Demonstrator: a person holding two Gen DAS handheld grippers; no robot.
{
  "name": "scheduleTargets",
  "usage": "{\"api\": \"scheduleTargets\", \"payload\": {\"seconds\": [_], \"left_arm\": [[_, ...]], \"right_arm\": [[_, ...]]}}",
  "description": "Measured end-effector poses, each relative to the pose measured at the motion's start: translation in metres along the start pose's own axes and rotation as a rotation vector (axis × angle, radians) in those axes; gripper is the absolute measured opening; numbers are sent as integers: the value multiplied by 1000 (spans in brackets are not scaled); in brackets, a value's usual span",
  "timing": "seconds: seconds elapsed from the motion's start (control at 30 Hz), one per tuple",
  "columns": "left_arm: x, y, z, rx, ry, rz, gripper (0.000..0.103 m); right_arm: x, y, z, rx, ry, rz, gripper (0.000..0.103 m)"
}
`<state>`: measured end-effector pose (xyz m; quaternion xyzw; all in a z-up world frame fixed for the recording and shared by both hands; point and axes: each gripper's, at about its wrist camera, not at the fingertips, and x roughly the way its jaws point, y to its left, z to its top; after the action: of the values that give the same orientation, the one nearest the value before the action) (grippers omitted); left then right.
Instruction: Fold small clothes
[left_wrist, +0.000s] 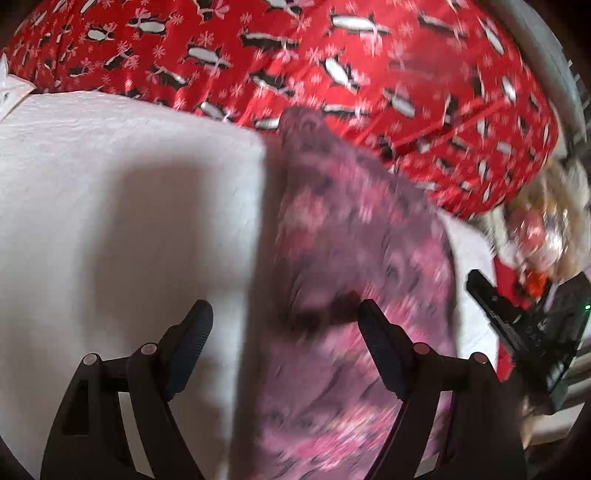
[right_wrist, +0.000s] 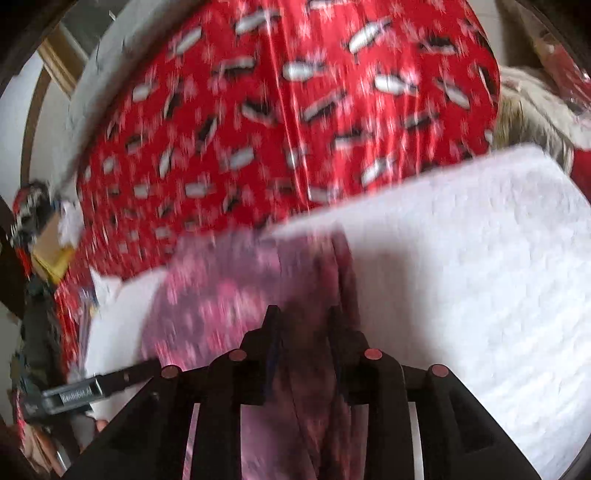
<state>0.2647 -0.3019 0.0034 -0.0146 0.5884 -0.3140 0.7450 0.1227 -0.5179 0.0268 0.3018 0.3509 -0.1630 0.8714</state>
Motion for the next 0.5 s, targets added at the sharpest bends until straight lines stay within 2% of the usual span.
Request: {"api": "scheduleTargets", "payload": {"seconds": [0.13, 0.2, 0.3, 0.4, 0.43, 0.5], "left_arm": [[27, -10, 18, 29, 35, 103, 82], [37, -4, 23, 2, 62, 78, 86], [28, 7, 23, -24, 70, 19, 86], [15, 23, 9, -5, 89, -78, 86], [13, 29, -2, -7, 106, -133, 85], [9, 33, -19, -4, 99, -179, 85]], "right_arm": [[32, 15, 7, -37, 34, -32, 27], [62, 11, 6, -36, 131, -125, 23], [52, -2, 12, 58, 87, -76, 22], [23, -26, 13, 121, 74, -40, 34], [12, -36, 8, 128, 82, -18, 40], [-1, -52, -6, 164, 100, 84, 50]]}}
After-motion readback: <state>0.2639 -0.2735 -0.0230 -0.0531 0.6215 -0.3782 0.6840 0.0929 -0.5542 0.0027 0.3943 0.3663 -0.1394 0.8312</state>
